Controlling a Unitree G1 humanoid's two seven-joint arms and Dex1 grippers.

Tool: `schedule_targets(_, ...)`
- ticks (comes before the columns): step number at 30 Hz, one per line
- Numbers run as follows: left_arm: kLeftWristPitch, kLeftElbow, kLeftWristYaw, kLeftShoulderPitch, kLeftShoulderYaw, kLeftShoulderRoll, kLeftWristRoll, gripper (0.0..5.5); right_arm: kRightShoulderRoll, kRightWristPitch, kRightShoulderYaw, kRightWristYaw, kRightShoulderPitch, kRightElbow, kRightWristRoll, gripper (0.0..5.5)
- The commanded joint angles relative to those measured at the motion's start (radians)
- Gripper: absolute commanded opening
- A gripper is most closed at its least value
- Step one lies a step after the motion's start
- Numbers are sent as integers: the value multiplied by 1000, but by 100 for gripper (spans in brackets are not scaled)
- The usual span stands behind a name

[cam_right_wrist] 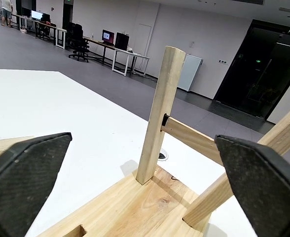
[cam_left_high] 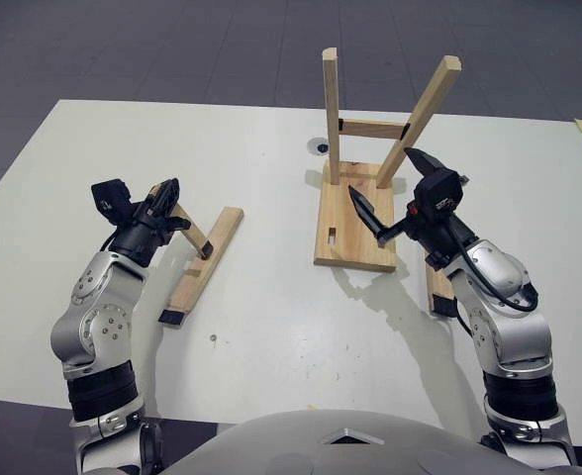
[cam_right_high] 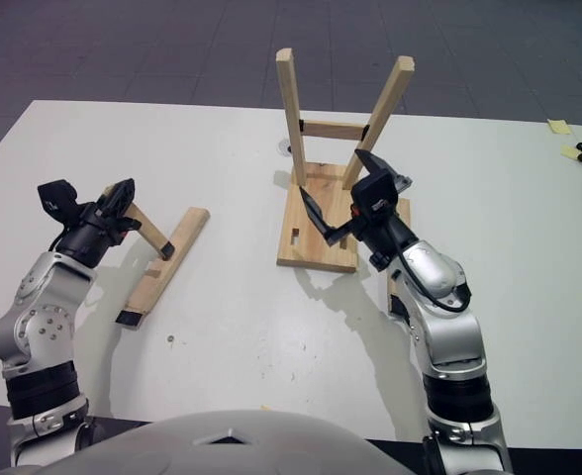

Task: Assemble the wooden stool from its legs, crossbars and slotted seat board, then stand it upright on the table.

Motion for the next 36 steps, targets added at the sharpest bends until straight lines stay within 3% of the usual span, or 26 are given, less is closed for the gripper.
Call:
schedule_targets(1, -8, 12, -10, 0, 0, 18, 10, 42, -6, 4, -2, 7, 1, 1, 1, 540)
schedule_targets(14, -129, 130, -79, -28, -72, 13, 107, 42, 4, 4, 15, 13, -13, 2, 5, 540)
schedule_targets(26, -405, 210, -164, 289, -213, -1, 302, 42, -15, 14, 1, 31, -24, -8, 14, 540)
schedule_targets(31, -479, 248, -181, 333, -279, 6, 352, 42, -20, 13, -5, 33, -38, -5, 11, 540)
schedule_targets(36, -456, 293, -169, 295, -268, 12, 324, 42, -19, 10, -2, 29, -49, 0, 8, 540)
